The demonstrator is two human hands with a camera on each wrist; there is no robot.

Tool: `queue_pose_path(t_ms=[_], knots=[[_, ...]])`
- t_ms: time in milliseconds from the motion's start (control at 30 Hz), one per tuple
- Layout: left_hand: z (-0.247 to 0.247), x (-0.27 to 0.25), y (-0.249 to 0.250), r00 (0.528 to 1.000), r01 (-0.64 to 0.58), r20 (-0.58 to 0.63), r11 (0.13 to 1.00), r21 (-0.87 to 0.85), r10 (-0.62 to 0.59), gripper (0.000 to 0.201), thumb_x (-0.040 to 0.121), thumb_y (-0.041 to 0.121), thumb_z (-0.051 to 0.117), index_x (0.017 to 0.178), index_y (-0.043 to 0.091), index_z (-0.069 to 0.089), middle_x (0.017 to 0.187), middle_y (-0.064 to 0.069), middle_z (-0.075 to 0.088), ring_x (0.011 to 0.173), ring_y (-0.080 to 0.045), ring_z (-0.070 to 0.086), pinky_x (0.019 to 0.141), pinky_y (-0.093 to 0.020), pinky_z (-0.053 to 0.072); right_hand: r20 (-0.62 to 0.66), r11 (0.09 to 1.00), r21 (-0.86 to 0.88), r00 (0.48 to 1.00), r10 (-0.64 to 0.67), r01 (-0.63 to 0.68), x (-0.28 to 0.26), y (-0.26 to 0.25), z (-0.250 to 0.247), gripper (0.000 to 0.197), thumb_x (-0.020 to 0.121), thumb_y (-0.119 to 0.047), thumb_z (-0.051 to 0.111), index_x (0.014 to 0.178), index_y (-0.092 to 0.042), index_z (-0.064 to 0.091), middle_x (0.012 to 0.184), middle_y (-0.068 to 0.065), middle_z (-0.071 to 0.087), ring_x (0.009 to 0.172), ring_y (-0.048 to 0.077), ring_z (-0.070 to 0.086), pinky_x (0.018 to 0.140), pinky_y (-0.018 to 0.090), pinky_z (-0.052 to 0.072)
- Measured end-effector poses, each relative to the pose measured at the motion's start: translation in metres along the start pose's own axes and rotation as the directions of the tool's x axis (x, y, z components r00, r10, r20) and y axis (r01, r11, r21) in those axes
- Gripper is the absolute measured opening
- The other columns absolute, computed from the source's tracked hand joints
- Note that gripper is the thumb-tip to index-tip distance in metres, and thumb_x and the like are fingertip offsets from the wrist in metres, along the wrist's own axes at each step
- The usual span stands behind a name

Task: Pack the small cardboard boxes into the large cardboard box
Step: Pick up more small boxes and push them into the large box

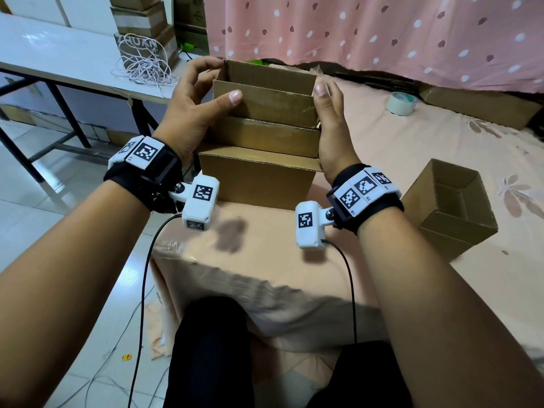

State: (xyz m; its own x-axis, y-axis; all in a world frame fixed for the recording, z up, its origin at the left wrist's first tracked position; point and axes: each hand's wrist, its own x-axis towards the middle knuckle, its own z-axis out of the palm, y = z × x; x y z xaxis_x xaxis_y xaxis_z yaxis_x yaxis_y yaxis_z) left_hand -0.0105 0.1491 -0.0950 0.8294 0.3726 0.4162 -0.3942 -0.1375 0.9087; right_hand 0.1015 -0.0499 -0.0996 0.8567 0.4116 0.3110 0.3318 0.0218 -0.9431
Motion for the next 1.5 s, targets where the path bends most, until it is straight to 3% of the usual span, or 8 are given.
queue_pose_path(t_ms=[167,333,600,800,1133,1267,1400,1500], knots=[[0.0,0.0,0.0,1.0,-0.005,-0.004,1.0,0.007,0.005,0.041,0.095,0.015,0.07,0.127,0.022,0.046,0.122,0.007,0.069,0.118,-0.015,0.065,0.096,-0.031,0.054,0.0,1.0,-0.006,1.0,0.003,-0.003,-0.001,-0.001,0.0,0.063,0.102,-0.054,0.04,0.156,-0.024,0.03,0.162,-0.004,0.034,0.135,0.004,0.037,0.108,0.024,0.024],[0.0,0.0,0.0,1.0,-0.007,-0.004,1.0,0.015,0.007,0.04,0.094,0.015,0.07,0.126,0.021,0.046,0.124,0.004,0.069,0.122,-0.019,0.064,0.1,-0.033,0.054,-0.006,1.0,-0.007,1.0,0.027,-0.027,-0.002,-0.003,0.001,0.077,0.089,-0.065,0.043,0.155,-0.028,0.031,0.158,-0.003,0.042,0.144,0.011,0.038,0.121,0.034,0.026],[0.0,0.0,-0.001,1.0,-0.013,-0.005,1.0,0.02,0.013,0.039,0.095,0.015,0.07,0.125,0.02,0.046,0.124,0.005,0.068,0.12,-0.018,0.065,0.096,-0.03,0.055,-0.01,1.0,-0.02,1.0,0.021,-0.021,-0.004,-0.004,0.0,0.067,0.099,-0.056,0.042,0.157,-0.025,0.029,0.161,-0.002,0.037,0.145,0.01,0.034,0.111,0.025,0.025],[-0.001,0.001,-0.003,1.0,-0.022,-0.001,0.998,0.051,0.022,0.041,0.095,0.016,0.069,0.128,0.017,0.044,0.124,0.007,0.068,0.121,-0.018,0.065,0.095,-0.028,0.054,-0.01,1.0,-0.018,1.0,0.023,-0.023,-0.005,-0.007,0.001,0.076,0.09,-0.06,0.044,0.156,-0.025,0.03,0.161,-0.004,0.036,0.145,0.01,0.035,0.117,0.028,0.026],[0.0,0.005,-0.005,0.998,-0.017,-0.065,0.985,0.17,0.028,0.011,0.107,0.024,0.048,0.118,0.022,0.05,0.096,0.019,0.061,0.09,0.013,0.059,0.084,-0.011,0.046,-0.023,0.998,-0.036,0.999,0.046,-0.046,-0.006,-0.009,0.002,0.078,0.088,-0.059,0.045,0.156,-0.024,0.03,0.16,0.001,0.038,0.144,0.013,0.037,0.121,0.034,0.028],[0.001,0.007,-0.005,0.996,-0.021,-0.085,0.983,0.184,0.037,0.015,0.106,0.034,0.044,0.115,0.025,0.053,0.105,0.014,0.06,0.098,0.006,0.058,0.092,-0.018,0.047,-0.022,0.998,-0.041,0.999,0.049,-0.05,-0.007,-0.008,0.001,0.067,0.099,-0.052,0.046,0.157,-0.022,0.029,0.16,0.001,0.037,0.143,0.013,0.037,0.121,0.034,0.028],[-0.001,0.008,-0.007,0.996,-0.016,-0.086,0.993,0.12,0.026,0.021,0.105,0.037,0.041,0.112,0.025,0.056,0.118,0.0,0.062,0.115,-0.013,0.059,0.105,-0.041,0.048,-0.021,0.998,-0.048,0.999,0.049,-0.05,-0.008,-0.009,0.002,0.066,0.098,-0.052,0.047,0.155,-0.021,0.031,0.158,0.001,0.039,0.139,0.011,0.039,0.12,0.033,0.029],[0.001,0.007,-0.006,0.995,0.005,-0.102,0.994,0.109,0.006,0.019,0.107,0.033,0.039,0.111,0.025,0.056,0.111,0.008,0.063,0.107,-0.005,0.06,0.096,-0.033,0.051,-0.028,0.997,-0.056,0.998,0.054,-0.055,-0.009,-0.012,0.003,0.072,0.092,-0.056,0.047,0.154,-0.022,0.033,0.157,0.001,0.04,0.138,0.012,0.041,0.119,0.033,0.031]])
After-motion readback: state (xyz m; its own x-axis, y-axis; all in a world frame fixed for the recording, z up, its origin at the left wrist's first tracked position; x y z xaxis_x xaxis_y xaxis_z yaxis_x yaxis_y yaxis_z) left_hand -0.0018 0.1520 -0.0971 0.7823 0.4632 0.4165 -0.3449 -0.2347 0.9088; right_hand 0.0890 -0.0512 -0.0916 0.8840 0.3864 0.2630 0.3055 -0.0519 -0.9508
